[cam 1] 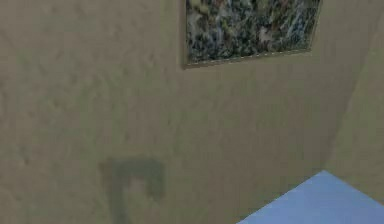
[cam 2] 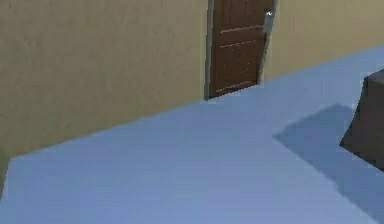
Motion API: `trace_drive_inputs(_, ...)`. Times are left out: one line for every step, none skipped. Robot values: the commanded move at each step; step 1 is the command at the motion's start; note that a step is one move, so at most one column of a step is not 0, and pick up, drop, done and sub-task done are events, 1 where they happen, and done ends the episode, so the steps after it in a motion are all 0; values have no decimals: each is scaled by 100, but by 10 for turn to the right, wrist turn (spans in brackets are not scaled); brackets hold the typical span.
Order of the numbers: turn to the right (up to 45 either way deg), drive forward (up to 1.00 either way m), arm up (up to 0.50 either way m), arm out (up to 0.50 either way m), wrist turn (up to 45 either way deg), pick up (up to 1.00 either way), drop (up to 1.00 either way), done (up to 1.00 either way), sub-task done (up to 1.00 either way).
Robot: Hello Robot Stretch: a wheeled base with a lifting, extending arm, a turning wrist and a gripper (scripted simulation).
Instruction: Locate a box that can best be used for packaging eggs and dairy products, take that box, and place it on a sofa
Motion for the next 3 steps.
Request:
trace_drive_inputs(-450, 0, 0, 0, 0, 0, 0, 0, 0)
trace_drive_inputs(-450, 0, 0, 0, 0, 0, 0, 0, 0)
trace_drive_inputs(-450, 0, 0, 0, 0, 0, 0, 0, 0)
